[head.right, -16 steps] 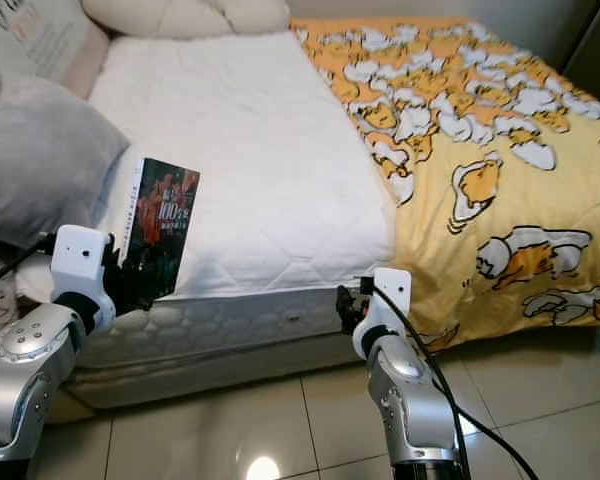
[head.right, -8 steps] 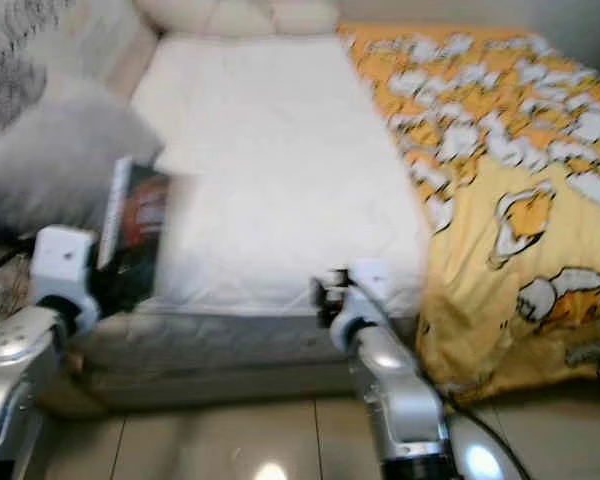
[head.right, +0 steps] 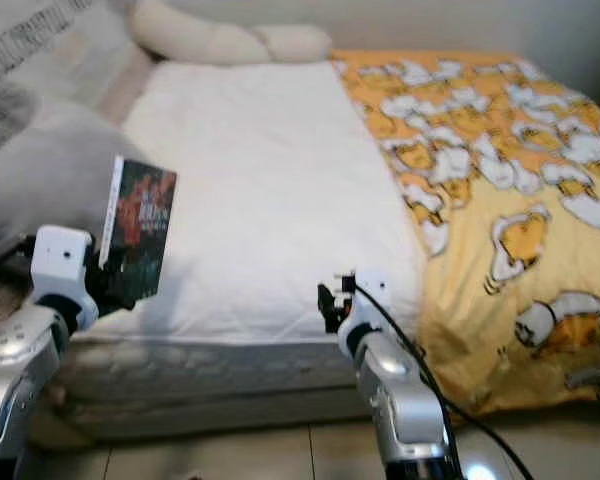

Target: Clean up the room

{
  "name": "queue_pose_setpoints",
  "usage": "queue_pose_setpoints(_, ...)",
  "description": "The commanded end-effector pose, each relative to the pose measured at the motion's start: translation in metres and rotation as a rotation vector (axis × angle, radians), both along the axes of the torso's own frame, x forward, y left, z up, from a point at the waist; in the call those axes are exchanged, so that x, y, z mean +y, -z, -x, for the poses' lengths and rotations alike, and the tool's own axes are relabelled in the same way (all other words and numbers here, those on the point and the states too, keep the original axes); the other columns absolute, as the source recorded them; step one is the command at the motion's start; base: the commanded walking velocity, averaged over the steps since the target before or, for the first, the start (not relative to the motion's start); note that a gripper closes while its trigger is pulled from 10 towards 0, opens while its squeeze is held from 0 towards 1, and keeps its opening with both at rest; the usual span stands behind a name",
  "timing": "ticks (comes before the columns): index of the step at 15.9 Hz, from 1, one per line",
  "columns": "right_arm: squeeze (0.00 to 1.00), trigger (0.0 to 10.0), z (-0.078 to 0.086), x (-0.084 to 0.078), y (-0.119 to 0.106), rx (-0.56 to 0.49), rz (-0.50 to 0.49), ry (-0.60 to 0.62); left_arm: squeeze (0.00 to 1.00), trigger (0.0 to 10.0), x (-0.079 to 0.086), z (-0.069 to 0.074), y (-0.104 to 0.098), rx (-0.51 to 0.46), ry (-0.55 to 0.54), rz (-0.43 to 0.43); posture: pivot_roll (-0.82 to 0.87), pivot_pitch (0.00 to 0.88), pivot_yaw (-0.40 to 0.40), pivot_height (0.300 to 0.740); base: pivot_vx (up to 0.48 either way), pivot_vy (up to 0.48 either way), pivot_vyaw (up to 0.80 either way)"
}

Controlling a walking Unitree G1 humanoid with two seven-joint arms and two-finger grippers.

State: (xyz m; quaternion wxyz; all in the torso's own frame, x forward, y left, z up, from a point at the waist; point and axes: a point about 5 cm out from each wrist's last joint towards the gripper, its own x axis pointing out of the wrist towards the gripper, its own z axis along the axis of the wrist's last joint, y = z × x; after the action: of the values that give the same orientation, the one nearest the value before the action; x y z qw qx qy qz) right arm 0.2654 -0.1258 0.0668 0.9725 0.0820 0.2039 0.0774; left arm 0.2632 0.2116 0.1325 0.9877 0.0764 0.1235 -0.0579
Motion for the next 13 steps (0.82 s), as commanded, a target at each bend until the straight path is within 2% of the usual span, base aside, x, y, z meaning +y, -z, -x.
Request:
queue_pose_setpoints(1,0.0,10.0,-0.0014,-0.0097,-0.0006,-0.008,0.02,0.021,0.0,10.0,-0.0105,-0.0033,-0.0111,-0.058,0.046,0.005,-0.05,0.0,-0.013,0.74,0.33,0.0,0.0)
queue_pose_setpoints(3,0.0,10.0,-0.0013,-0.0081,-0.0003,-0.012,0.042,-0.012,0.0,10.0,-0.0107,-0.0033,-0.0111,-0.058,0.048,0.006,-0.05,0.0,-0.013,0.74,0.33,0.0,0.0)
queue_pose_setpoints(8,0.0,10.0,0.0,-0.0074,0.0002,-0.017,0.063,-0.035,0.0,10.0,-0.0109,-0.0036,-0.0109,-0.06,0.047,0.005,-0.05,0.0,-0.017,0.74,0.329,0.0,0.68)
queue_pose_setpoints(13,0.0,10.0,0.0008,-0.0084,0.0003,-0.016,0.037,-0.014,0.0,10.0,-0.0105,-0.0035,-0.0103,-0.059,0.051,0.004,-0.06,0.0,-0.015,0.74,0.329,0.0,0.0)
